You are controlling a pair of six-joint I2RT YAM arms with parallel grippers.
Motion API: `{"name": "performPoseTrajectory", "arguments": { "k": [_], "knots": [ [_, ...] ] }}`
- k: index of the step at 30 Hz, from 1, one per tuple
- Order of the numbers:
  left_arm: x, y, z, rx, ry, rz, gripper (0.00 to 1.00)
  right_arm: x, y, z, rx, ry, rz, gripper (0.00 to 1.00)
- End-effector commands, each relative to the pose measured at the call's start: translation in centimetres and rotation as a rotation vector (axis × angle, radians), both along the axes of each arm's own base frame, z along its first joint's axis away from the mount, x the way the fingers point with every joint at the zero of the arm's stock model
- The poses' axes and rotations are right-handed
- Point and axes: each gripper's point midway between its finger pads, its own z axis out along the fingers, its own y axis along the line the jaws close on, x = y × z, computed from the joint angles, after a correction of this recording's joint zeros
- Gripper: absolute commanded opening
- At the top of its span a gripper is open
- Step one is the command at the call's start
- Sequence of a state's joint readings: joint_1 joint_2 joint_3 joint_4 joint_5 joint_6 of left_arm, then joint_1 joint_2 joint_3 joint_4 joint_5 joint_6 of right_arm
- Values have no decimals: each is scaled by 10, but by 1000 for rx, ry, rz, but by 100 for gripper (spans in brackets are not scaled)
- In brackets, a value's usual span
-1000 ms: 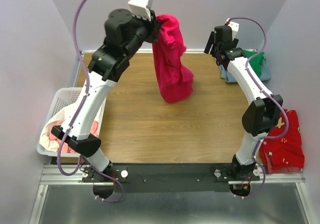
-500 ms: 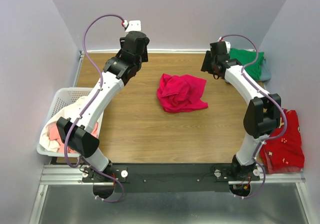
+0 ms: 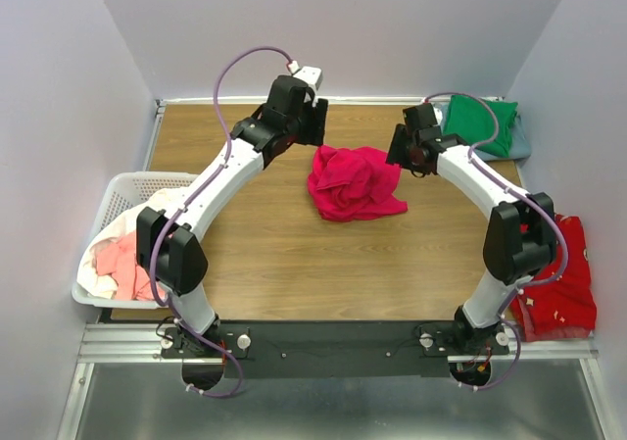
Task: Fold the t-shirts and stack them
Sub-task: Move the tshirt to the center of the board, then flatten the tshirt out
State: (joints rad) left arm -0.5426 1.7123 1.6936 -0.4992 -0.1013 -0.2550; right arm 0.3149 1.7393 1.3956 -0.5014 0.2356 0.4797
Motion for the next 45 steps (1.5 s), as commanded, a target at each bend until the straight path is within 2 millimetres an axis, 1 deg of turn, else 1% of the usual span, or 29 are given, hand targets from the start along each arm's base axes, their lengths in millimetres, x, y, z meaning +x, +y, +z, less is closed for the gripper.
{"name": "performPoseTrajectory", "arguments": {
  "k": [1, 2, 3, 5, 6, 8, 9, 11, 12, 15, 21, 25, 30, 31, 33, 34, 36, 38, 39, 40, 41, 43, 45],
  "knots": [
    [-18, -44, -9, -42, 16, -230, 65, -19, 6, -36, 78, 104, -62, 73],
    [-21, -50, -11, -51, 25, -261, 62, -19, 7, -39, 83, 112, -62, 73],
    [-22, -57, -17, -45, 29, -288, 61, -20, 7, -43, 83, 122, -61, 73],
    [-27, -71, -20, -47, 34, -327, 59, -21, 9, -51, 86, 141, -54, 72],
    [-26, -77, -31, -35, 49, -346, 59, -21, 11, -54, 89, 147, -46, 72],
    [-27, -87, -36, -28, 58, -365, 59, -20, 14, -62, 95, 164, -37, 72],
    [-26, -90, -49, -15, 84, -370, 58, -20, 15, -65, 99, 170, -37, 72],
    [-25, -94, -57, -6, 102, -370, 56, -20, 15, -75, 97, 193, -40, 70],
    [-25, -96, -66, 3, 122, -372, 55, -21, 17, -79, 101, 204, -38, 70],
    [-27, -95, -80, 23, 147, -377, 53, -21, 20, -87, 113, 223, -30, 66],
    [-28, -95, -92, 37, 166, -379, 51, -18, 21, -99, 105, 240, -18, 59],
    [-28, -95, -101, 41, 183, -378, 50, -12, 23, -109, 95, 253, -16, 49],
    [-30, -91, -112, 57, 201, -374, 48, -10, 22, -116, 85, 264, -19, 46],
    [-31, -91, -115, 64, 208, -374, 48, -9, 22, -117, 85, 264, -18, 43],
    [-32, -90, -118, 70, 215, -373, 47, -8, 22, -119, 77, 265, -19, 38],
    [-32, -89, -120, 74, 216, -372, 46, -7, 21, -119, 74, 264, -21, 28],
    [-32, -88, -119, 78, 214, -367, 44, -5, 19, -115, 63, 250, -30, 16],
    [-32, -87, -112, 75, 200, -366, 44, -3, 16, -110, 53, 235, -41, 9],
    [-32, -87, -109, 73, 196, -368, 44, -1, 12, -104, 38, 213, -54, 9],
    [-32, -88, -100, 65, 177, -373, 44, 0, 9, -101, 23, 204, -54, 8],
    [-32, -88, -99, 62, 175, -378, 44, 2, 6, -97, 12, 193, -62, 9],
    [-35, -93, -92, 51, 161, -410, 44, 4, -3, -91, -9, 175, -81, 9],
    [-41, -101, -88, 39, 154, -456, 44, 6, -7, -89, -12, 170, -88, 11]
  ]
}}
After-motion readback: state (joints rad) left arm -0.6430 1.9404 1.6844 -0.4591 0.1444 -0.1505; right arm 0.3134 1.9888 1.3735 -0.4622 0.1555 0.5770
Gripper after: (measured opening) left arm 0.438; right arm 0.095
